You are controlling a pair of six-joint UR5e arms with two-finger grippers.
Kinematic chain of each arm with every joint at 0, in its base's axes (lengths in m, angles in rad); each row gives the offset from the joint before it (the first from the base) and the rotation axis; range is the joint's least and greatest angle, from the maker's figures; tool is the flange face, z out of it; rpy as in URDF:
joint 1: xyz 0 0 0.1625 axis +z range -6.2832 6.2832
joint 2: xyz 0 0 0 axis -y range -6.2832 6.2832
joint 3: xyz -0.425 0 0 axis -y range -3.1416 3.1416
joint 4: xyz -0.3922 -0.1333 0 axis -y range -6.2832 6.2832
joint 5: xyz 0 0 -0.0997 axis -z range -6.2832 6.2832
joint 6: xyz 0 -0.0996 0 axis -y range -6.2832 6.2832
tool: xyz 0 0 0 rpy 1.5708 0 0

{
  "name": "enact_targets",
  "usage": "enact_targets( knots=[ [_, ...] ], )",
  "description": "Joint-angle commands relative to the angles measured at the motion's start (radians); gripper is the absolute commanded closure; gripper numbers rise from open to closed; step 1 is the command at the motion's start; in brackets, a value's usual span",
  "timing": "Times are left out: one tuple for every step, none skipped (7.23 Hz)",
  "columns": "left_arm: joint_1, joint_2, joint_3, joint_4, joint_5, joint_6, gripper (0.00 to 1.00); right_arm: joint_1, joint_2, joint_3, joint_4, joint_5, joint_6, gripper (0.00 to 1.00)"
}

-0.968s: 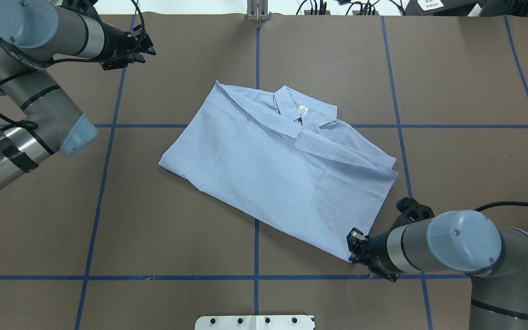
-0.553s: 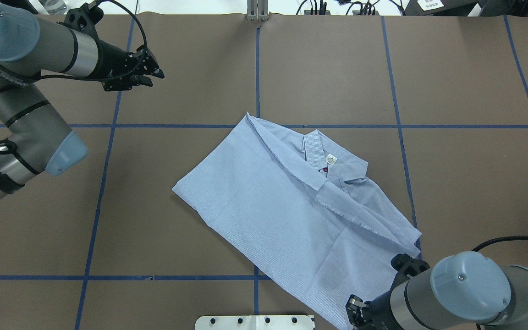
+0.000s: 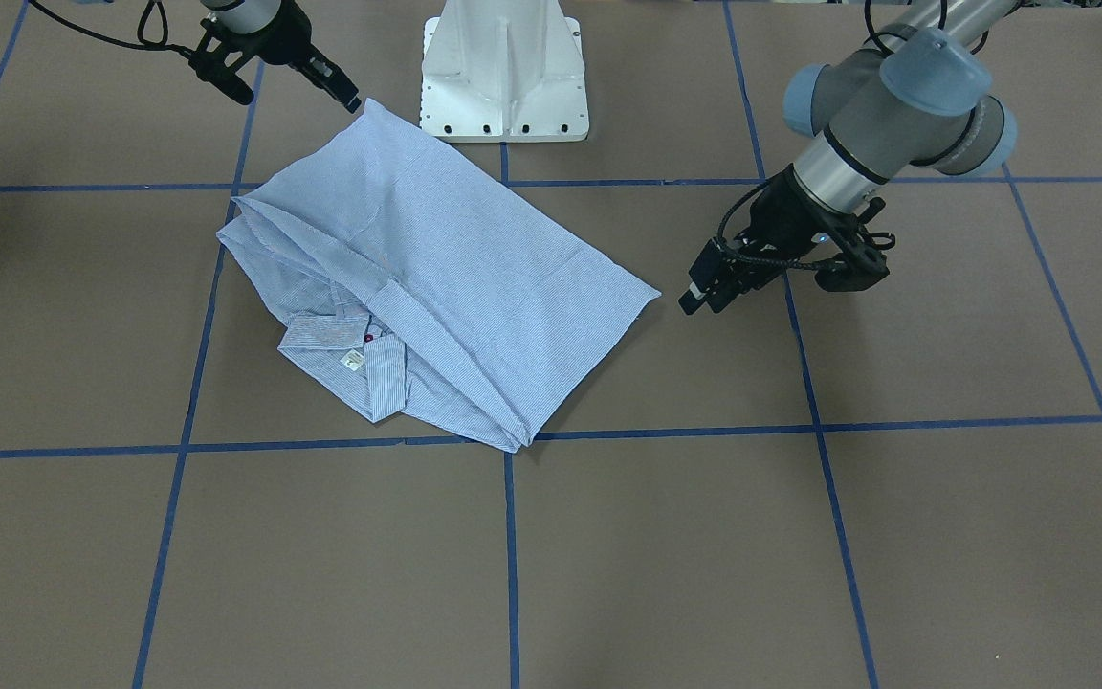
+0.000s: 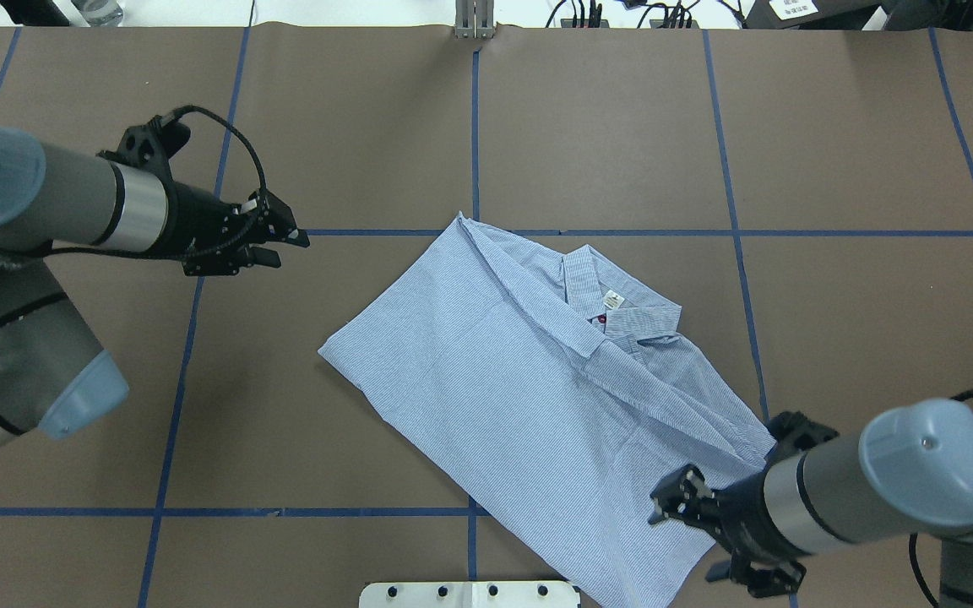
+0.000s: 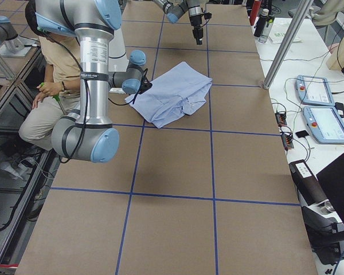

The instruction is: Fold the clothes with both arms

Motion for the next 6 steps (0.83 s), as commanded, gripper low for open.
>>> enact_targets(
  knots=[
    [0.156, 0.04, -0.014, -0.005, 0.168, -0.055, 0.36, 0.248, 0.168, -0.136, -0.003, 0.031, -0.011, 0.0],
    [0.182, 0.04, 0.004, -0.008, 0.192, -0.052, 0.37, 0.325, 0.248, -0.205, -0.003, 0.06, -0.02, 0.0],
    [0.205, 0.04, 0.011, -0.008, 0.212, -0.046, 0.37, 0.333, 0.288, -0.26, -0.004, 0.065, -0.047, 0.0],
    [0.227, 0.04, 0.009, -0.016, 0.271, -0.003, 0.39, 0.338, 0.296, -0.272, -0.003, 0.062, -0.064, 0.0],
    [0.233, 0.041, 0.014, -0.016, 0.281, 0.057, 0.39, 0.338, 0.298, -0.273, -0.003, 0.064, -0.067, 0.0],
    [0.249, 0.04, 0.018, -0.016, 0.316, 0.062, 0.39, 0.338, 0.298, -0.273, -0.003, 0.064, -0.068, 0.0]
  ],
)
